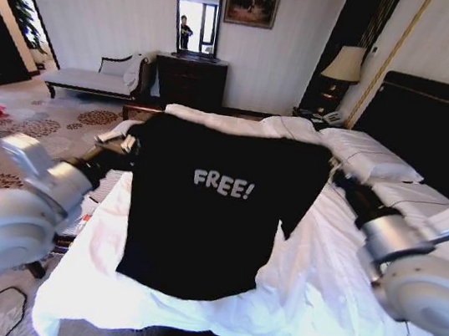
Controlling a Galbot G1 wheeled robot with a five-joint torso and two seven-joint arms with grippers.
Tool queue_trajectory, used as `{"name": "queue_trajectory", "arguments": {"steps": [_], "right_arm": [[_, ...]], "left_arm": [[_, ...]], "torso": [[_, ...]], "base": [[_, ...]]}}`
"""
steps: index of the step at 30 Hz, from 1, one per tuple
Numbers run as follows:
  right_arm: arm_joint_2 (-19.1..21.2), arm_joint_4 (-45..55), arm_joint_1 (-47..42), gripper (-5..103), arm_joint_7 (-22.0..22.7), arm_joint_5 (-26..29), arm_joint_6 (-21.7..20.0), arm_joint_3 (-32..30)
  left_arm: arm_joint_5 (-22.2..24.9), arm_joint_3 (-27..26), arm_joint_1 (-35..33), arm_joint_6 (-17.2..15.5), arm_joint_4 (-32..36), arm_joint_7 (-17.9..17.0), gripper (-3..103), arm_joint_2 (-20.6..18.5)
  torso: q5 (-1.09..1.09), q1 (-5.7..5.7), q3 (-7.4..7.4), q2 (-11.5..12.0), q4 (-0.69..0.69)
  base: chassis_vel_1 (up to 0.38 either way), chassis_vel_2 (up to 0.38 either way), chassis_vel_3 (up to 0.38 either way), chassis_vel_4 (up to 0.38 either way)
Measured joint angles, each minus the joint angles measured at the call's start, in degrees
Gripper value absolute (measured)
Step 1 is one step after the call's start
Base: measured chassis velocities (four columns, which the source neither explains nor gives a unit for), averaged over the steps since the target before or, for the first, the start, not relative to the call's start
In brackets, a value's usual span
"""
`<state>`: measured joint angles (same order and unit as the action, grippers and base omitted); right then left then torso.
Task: Fold the clothes on the bed.
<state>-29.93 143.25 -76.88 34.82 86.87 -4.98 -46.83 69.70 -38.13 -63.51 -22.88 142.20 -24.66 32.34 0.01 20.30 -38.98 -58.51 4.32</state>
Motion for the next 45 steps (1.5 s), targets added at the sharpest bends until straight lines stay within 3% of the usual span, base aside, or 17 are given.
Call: {"name": "queue_trajectory", "arguments": {"steps": [8, 14, 22, 31, 39, 45], "right_arm": [[-0.7, -0.1, 0.8, 0, -0.9, -0.1, 1.8, 0.0], [0.8, 0.0, 1.7, 0, -6.2, 2.0, 8.6, -5.1], [4.3, 0.1, 0.4, 0, -11.9, 2.6, 12.2, -13.8], [8.6, 0.1, 0.9, 0, -15.5, 3.2, 11.3, -18.5], [8.2, 0.1, 0.0, 0, -12.8, 2.3, 8.4, -18.6], [7.2, 0.1, -0.1, 0, -12.0, 1.9, 8.6, -17.9]], "left_arm": [[1.1, -2.0, -0.2, 0.2, 1.0, 0.1, 2, 0.3], [6.8, -7.1, 0.8, 2.5, 1.1, -0.7, 2, -0.2], [9.7, -12.1, 1.7, 5.5, 1.2, 0.5, 2, -0.8], [17.4, -20.5, 0.5, 5.7, 1.1, 0.2, 2, -1.5], [19.2, -17.8, 0.0, 4.6, 1.1, -0.8, 2, -2.0], [19.9, -18.0, 1.2, 4.6, 1.1, -0.8, 2, -2.9]], "torso": [[-0.02, 0.0, 0.0, 0.0, 0.0], [0.01, 0.0, 0.0, 0.0, -0.01], [-0.01, 0.0, 0.0, 0.0, 0.01], [-0.01, 0.0, 0.0, 0.0, -0.02], [-0.01, 0.0, 0.0, 0.0, 0.0], [-0.01, 0.0, 0.0, 0.0, 0.0]], "base": [[0.0, 0.0, 0.0, 0.0], [0.0, 0.0, 0.0, 0.0], [0.0, 0.0, 0.0, 0.0], [0.0, 0.0, 0.0, 0.0], [0.0, 0.0, 0.0, 0.0], [0.0, 0.0, 0.0, 0.0]]}}
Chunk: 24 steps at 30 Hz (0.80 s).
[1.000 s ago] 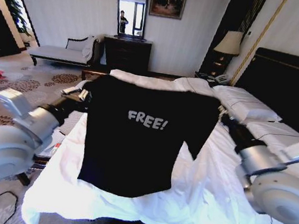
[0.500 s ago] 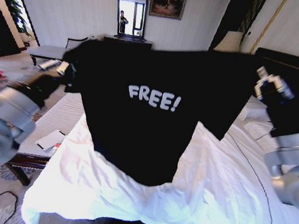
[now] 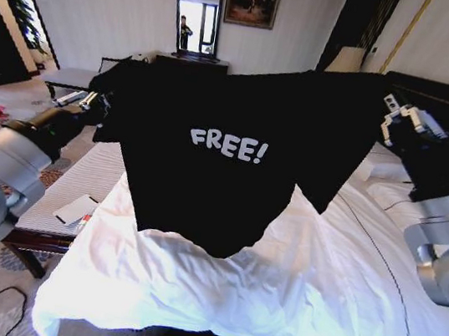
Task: Fold the clothes on the bed.
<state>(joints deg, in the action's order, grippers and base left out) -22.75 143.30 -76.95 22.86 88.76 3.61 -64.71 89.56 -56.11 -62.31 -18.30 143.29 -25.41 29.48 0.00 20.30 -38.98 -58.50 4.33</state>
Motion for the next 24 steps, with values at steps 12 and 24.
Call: {"name": "queue_trajectory", "arguments": {"steps": [12, 24], "right_arm": [[6.5, -4.9, 3.7, 0, -2.7, -0.4, 0.6, 6.4], [12.3, -12.7, 4.7, 0, -7.2, -0.6, 2.6, 6.5]], "left_arm": [[-7.5, 7.6, 6.0, -0.1, -5.7, 6.2, 2, -2.6], [-12.5, 41.1, 39.8, 0.5, -23.8, 7.3, 2, 4.7]], "torso": [[0.01, 0.0, 0.0, 0.0, -0.01], [0.0, 0.01, -0.01, 0.0, 0.06]], "base": [[0.0, 0.0, 0.0, 0.0], [0.0, 0.0, 0.0, 0.0]]}}
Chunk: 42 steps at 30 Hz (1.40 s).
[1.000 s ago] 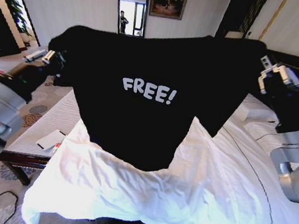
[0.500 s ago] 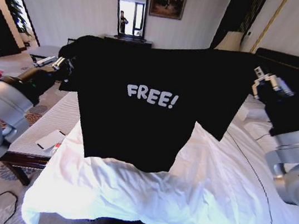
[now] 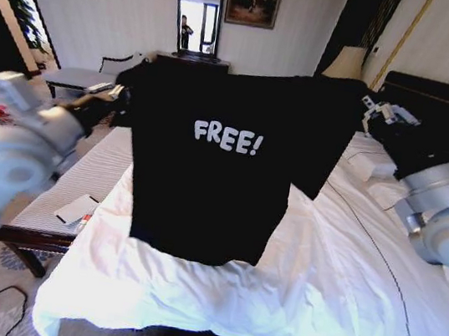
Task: Fold the clothes on the bed.
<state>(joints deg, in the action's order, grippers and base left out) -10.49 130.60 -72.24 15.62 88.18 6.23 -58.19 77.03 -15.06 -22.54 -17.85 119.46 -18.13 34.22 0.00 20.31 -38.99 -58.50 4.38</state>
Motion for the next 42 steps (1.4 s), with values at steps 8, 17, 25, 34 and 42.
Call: {"name": "queue_trajectory", "arguments": {"steps": [8, 17, 25, 34, 42], "right_arm": [[2.6, -1.1, 2.0, 0, 0.1, 3.5, 1.1, -2.7], [-0.5, 7.1, 1.2, 0, 3.8, 7.9, -1.2, -4.2], [-3.1, 12.9, -0.8, 0, 8.9, 12.3, -2.8, -11.3], [-2.0, 12.9, -1.2, 0, 13.0, 19.6, -4.7, -21.7], [-4.0, 12.7, -4.1, 0, 14.7, 15.8, -10.3, -15.9]], "left_arm": [[2.1, 6.3, 11.8, 0.1, -3.9, -0.7, 2, 2.9], [4.7, -4.6, -0.2, -0.2, 9.7, -2.0, 2, -4.0], [13.5, -14.1, -6.8, 0.0, 22.2, -6.3, 2, -9.9], [21.7, -22.0, -6.7, 0.1, 24.3, -8.7, 2, -13.2], [15.8, -18.9, -16.8, -3.5, 24.0, -10.0, 2, -9.2]], "torso": [[-0.01, 0.0, 0.01, 0.0, -0.06], [0.0, -0.01, 0.01, 0.0, -0.11], [0.0, -0.03, 0.02, 0.0, -0.05], [0.02, -0.03, 0.02, 0.0, -0.06], [-0.01, -0.01, 0.01, 0.0, -0.06]], "base": [[0.0, 0.0, 0.0, 0.0], [0.0, 0.0, 0.0, 0.0], [0.0, 0.0, 0.0, 0.0], [0.0, 0.0, 0.0, 0.0], [0.0, 0.0, 0.0, 0.0]]}}
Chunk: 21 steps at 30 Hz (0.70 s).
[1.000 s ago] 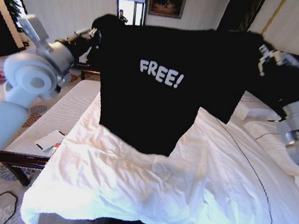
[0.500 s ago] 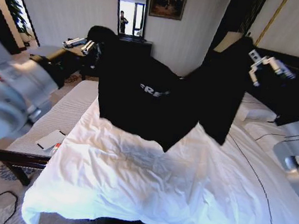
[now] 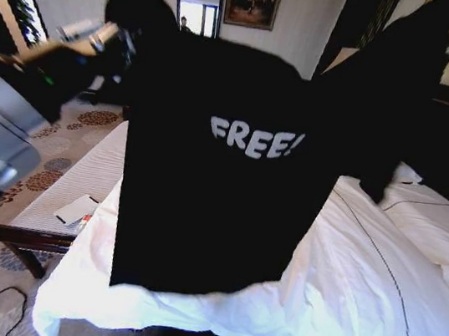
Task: Fold the clothes on the bed.
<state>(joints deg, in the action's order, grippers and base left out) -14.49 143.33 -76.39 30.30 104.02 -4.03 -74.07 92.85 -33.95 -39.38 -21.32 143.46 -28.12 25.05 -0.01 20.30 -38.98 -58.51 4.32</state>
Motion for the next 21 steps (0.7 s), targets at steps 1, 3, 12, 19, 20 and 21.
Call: {"name": "queue_trajectory", "arguments": {"steps": [1, 3, 12, 19, 20, 21], "right_arm": [[-0.5, 0.0, -1.6, 0, -0.5, -1.4, -0.8, 2.2], [-1.4, -0.1, -2.6, 0, -1.0, -4.0, -2.1, 6.6], [-13.8, -14.4, 5.0, 0, -2.7, -25.3, -5.7, 42.7], [-23.4, -30.6, 18.7, 0, -4.6, -32.1, -4.7, 58.4], [-25.1, -33.3, 20.9, 0, -4.7, -32.9, -4.4, 60.4], [-27.1, -36.0, 23.2, 0, -4.8, -33.7, -3.9, 62.5]], "left_arm": [[-1.4, 1.4, -2.3, -1.0, 0.0, 0.0, 2, 1.2], [-3.3, 3.9, -5.0, -2.3, -0.5, 0.2, 2, 2.7], [-25.6, 32.8, -1.2, -4.7, -22.4, 3.5, 2, 13.5], [-32.4, 37.6, 2.0, -3.4, -35.5, 3.8, 2, 23.3], [-33.1, 37.9, 2.6, -3.0, -37.8, 3.8, 2, 25.0], [-33.7, 38.1, 3.4, -2.7, -40.4, 3.8, 2, 26.7]], "torso": [[0.02, 0.0, 0.0, 0.0, 0.0], [0.03, 0.0, 0.0, 0.0, 0.0], [0.0, 0.01, -0.01, 0.0, 0.03], [0.02, 0.01, -0.02, 0.0, 0.0], [-0.01, 0.01, -0.01, 0.0, -0.02], [0.01, 0.01, -0.01, 0.0, 0.01]], "base": [[0.0, 0.0, 0.0, 0.0], [0.0, 0.0, 0.0, 0.0], [0.0, 0.0, 0.0, 0.0], [0.0, 0.0, 0.0, 0.0], [0.0, 0.0, 0.0, 0.0], [0.0, 0.0, 0.0, 0.0]]}}
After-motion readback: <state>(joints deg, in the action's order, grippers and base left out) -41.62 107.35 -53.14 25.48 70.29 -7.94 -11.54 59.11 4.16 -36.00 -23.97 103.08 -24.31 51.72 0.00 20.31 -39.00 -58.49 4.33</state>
